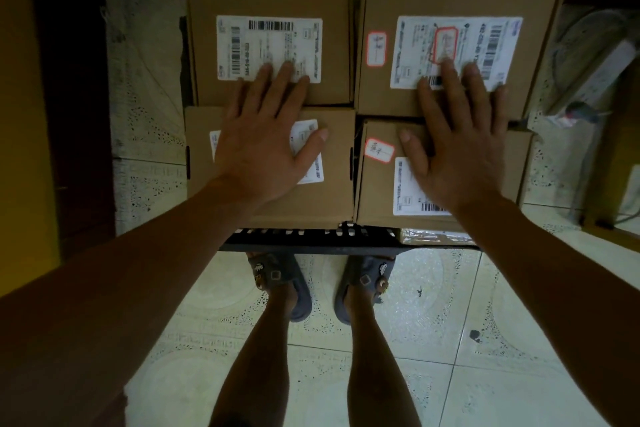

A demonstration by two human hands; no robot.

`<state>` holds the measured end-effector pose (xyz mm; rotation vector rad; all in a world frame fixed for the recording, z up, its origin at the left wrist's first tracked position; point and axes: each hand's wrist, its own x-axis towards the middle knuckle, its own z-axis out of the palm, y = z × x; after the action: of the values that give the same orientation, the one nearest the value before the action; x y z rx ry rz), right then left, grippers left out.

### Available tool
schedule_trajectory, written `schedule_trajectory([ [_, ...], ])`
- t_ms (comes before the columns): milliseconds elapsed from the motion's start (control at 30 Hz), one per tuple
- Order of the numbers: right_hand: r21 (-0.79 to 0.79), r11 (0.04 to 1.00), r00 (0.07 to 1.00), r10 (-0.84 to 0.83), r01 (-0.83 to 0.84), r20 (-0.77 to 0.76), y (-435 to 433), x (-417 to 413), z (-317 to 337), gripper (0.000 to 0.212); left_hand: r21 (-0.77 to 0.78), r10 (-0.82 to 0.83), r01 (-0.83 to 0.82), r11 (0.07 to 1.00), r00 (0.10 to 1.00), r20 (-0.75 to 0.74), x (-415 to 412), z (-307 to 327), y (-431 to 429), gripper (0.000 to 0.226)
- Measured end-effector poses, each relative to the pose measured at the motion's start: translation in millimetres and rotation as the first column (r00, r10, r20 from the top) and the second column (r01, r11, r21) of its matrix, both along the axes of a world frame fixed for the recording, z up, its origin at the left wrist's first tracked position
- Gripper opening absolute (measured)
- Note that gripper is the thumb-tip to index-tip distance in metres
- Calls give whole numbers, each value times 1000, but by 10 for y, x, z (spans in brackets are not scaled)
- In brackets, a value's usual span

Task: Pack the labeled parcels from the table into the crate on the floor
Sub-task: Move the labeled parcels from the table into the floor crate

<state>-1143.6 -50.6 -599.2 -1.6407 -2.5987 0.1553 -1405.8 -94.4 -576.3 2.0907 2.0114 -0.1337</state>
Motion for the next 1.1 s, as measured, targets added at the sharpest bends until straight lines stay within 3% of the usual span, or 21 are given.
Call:
schedule_trajectory([
  [400, 2, 1000, 999, -24, 24, -48, -3, -37, 100, 59, 14, -21, 21, 1000, 1000, 19, -26, 91, -157, 67],
  [567, 90, 996, 997, 5, 1, -71, 241, -76, 208, 64, 20, -29, 28, 999, 999, 25, -112, 124, 150, 81],
  [733, -97, 995, 998, 23, -18, 55, 335, -166, 204, 73, -114, -32, 31, 993, 999, -13, -120, 20, 224, 88],
  [900, -88, 996, 1000, -1, 1, 2, 240, -124, 225, 62, -129, -39, 37, 991, 999, -8, -108, 29, 148, 85],
  [1100, -136, 989, 996, 65, -57, 58, 169, -100, 215, 73, -91, -37, 36, 995, 999, -18, 22, 98, 57, 76],
])
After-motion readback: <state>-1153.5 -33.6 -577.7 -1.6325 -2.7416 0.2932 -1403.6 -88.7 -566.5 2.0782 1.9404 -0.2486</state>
